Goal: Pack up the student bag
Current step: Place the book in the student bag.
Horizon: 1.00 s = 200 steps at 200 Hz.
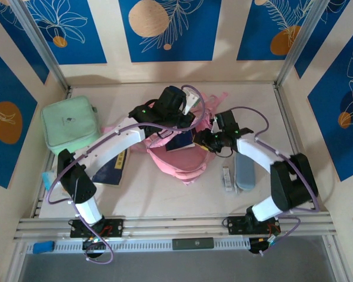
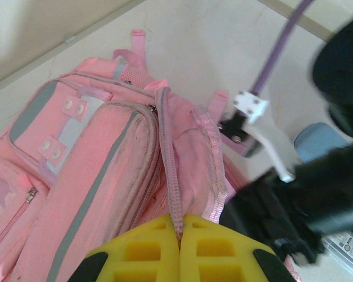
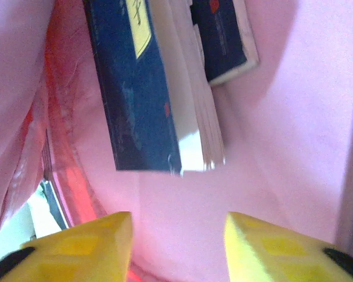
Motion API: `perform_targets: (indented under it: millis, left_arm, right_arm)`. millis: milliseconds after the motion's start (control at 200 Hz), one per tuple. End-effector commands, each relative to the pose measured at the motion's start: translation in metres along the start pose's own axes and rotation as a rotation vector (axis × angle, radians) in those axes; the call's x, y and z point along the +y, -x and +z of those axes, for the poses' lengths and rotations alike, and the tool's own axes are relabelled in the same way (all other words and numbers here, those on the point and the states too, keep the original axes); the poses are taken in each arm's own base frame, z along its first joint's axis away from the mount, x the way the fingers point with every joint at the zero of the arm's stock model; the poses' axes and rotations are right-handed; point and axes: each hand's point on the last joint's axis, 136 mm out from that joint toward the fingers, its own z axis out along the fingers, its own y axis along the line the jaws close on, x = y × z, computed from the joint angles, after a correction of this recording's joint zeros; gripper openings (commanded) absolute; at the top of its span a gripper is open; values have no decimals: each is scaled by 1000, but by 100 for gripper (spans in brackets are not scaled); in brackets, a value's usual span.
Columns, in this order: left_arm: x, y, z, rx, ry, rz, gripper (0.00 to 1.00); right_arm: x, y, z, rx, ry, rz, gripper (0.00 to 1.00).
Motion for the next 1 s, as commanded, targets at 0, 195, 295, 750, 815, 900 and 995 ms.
perform_targets:
  millis: [0, 195, 295, 750, 815, 900, 995]
  left_arm:
    - [-4, 39, -24, -147, -13, -12, 0]
    - [-5, 40, -22, -150, -20, -25, 0]
    - [-5, 41, -21, -149, -24, -37, 0]
    - [3, 32, -9, -126, 18, -77, 0]
    - [3, 30, -6, -121, 18, -86, 0]
    - [3, 27, -4, -107, 21, -89, 0]
    - [7, 21, -4, -94, 39, -101, 0]
  right_arm:
    - [-6, -32, 4, 36, -57, -31, 33]
    - [15, -38, 55, 47, -6, -64, 8]
    - [23, -24, 80, 5, -9, -65, 1]
    - [32, 19, 84, -198, -7, -142, 3]
    - [36, 11, 80, -168, 15, -186, 3]
    - [40, -5, 67, -166, 21, -259, 6]
    - [45, -23, 43, -169, 37, -330, 11]
